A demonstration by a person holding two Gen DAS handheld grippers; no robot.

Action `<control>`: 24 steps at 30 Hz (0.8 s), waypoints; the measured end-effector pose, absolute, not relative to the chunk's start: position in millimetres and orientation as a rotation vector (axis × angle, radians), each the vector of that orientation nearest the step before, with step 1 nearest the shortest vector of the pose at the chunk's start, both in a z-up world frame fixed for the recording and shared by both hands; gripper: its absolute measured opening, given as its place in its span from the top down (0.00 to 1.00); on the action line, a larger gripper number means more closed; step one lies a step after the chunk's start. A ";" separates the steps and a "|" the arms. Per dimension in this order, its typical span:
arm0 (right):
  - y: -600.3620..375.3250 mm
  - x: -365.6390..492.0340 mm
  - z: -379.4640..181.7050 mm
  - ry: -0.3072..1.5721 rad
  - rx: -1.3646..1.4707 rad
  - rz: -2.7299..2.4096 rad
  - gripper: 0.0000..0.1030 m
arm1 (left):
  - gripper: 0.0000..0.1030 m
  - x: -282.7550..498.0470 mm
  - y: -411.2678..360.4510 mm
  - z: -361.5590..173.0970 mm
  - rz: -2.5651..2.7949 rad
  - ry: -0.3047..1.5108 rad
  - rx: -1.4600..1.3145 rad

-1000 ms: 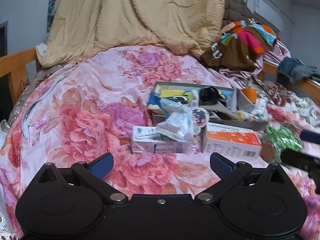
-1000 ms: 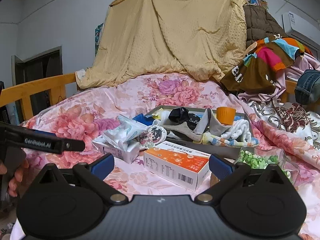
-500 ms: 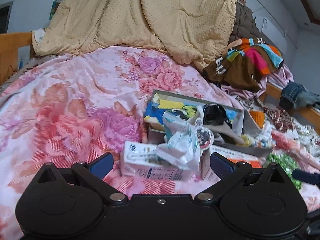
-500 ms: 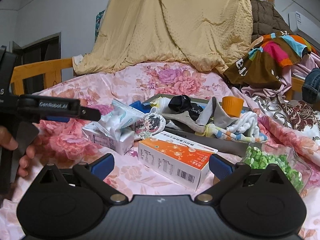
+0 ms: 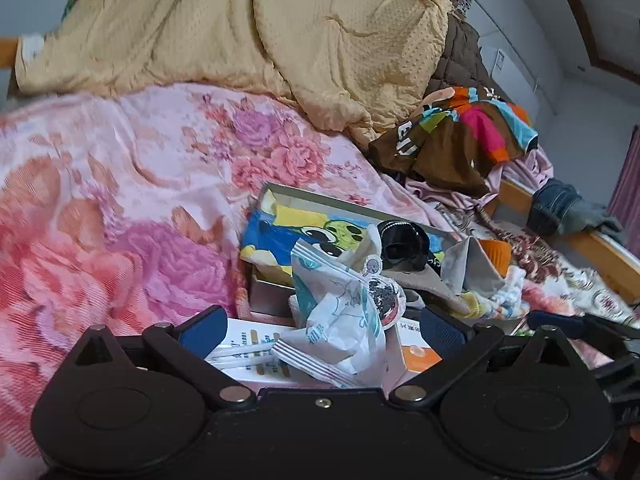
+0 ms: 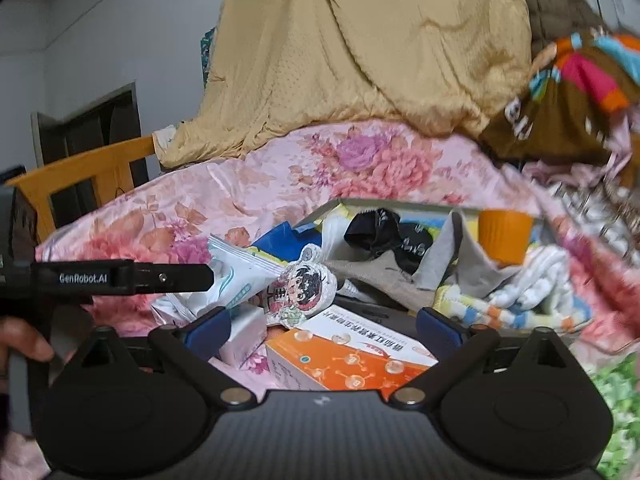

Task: Organize soft objects
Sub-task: 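Grasp the white printed pouch with the left tool while the right tool grasps the cartoon keychain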

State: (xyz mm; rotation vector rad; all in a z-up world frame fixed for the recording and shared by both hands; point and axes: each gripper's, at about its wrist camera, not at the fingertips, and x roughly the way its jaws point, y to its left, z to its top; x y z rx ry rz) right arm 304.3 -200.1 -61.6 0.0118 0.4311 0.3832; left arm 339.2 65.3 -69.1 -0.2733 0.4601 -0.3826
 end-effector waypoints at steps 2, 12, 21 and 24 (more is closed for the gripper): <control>-198.8 314.6 -62.0 0.445 0.027 0.403 0.07 | 0.04 343.7 68.0 -73.1 -0.406 0.457 -0.304; -192.5 353.7 -74.7 0.526 0.109 0.439 0.23 | 0.09 362.6 65.6 -86.7 -0.513 0.478 -0.361; -184.3 384.5 -54.9 0.497 0.032 0.481 0.32 | 0.24 363.5 74.8 -98.1 -0.521 0.448 -0.412; -177.7 404.1 -48.4 0.522 0.014 0.525 0.36 | 0.27 362.7 74.9 -98.4 -0.519 0.444 -0.411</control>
